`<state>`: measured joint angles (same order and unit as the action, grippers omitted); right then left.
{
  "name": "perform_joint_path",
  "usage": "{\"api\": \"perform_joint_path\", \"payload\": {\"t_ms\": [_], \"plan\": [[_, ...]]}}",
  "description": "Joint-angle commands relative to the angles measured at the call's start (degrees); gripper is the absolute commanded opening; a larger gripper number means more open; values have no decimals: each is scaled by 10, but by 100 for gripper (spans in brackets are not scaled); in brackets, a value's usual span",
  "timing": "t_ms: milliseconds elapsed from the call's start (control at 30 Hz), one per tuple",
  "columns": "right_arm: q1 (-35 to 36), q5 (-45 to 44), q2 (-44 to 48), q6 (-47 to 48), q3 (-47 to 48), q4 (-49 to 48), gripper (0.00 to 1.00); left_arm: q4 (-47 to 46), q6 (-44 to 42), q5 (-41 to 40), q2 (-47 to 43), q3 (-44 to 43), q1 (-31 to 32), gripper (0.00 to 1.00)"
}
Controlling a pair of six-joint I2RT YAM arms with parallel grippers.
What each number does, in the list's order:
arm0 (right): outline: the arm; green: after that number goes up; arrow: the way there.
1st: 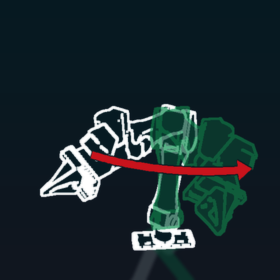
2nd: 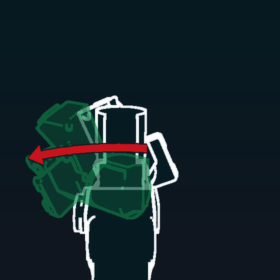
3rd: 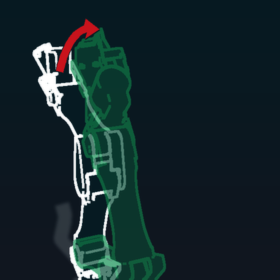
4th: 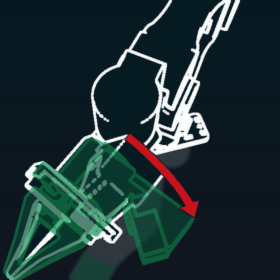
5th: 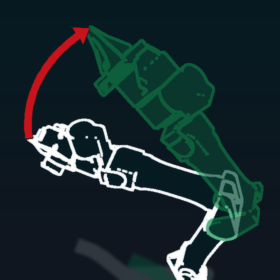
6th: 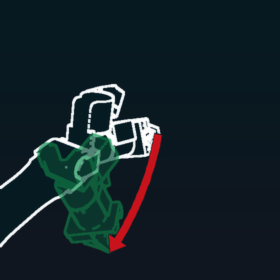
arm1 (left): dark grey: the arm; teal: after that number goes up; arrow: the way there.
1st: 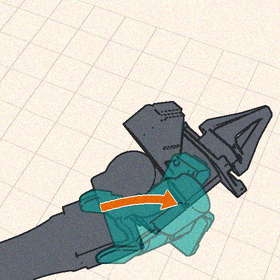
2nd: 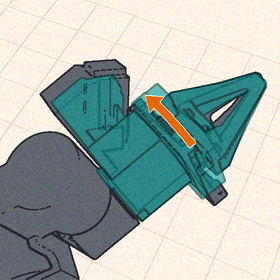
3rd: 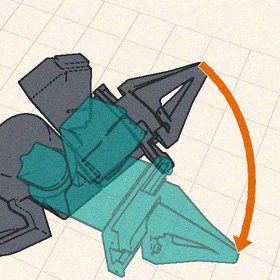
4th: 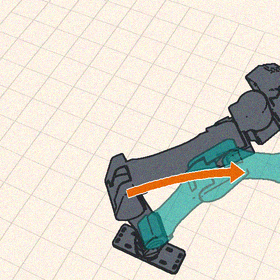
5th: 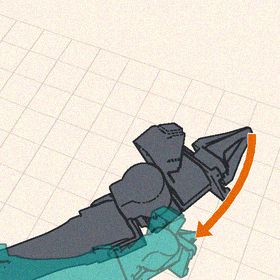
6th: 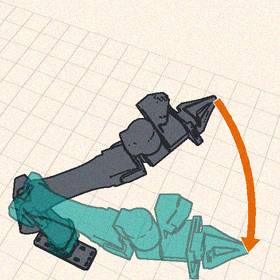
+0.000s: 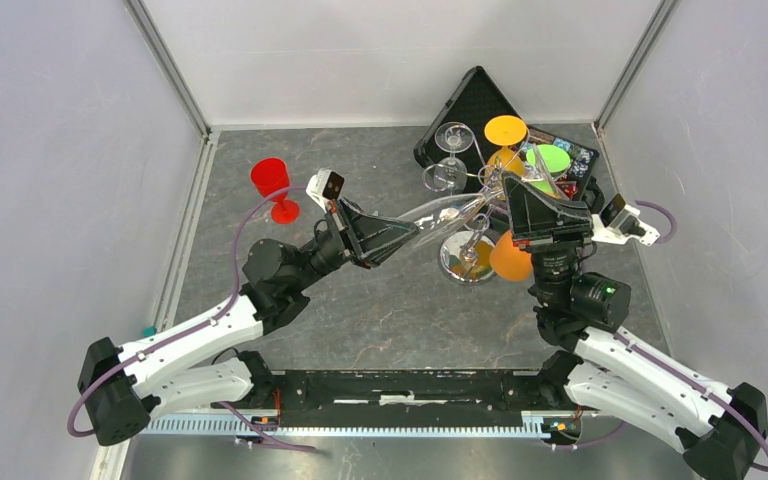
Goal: Take the wine glass off the wine glass rack
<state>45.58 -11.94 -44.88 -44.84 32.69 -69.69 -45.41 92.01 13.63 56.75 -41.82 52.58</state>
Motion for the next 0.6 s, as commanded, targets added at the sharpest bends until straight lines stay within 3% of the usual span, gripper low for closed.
{"api": "perform_joint_path", "payload": {"t_ms": [0, 67, 233, 300, 567], "plan": [[1, 22, 8, 12, 3, 33, 0, 8, -40, -10, -9, -27, -2, 2], [1, 25, 9, 12, 10, 47, 2, 25, -57, -16, -17, -30, -2, 2], [1, 40, 3, 10, 33, 81, 37, 47, -89, -27, -31, -39, -3, 2], [1, 46, -1, 6, 39, 89, 47, 51, -96, -30, -33, -43, -6, 2], [1, 78, -12, -3, 73, 131, 62, 86, -135, -45, -30, -75, -19, 2]]}}
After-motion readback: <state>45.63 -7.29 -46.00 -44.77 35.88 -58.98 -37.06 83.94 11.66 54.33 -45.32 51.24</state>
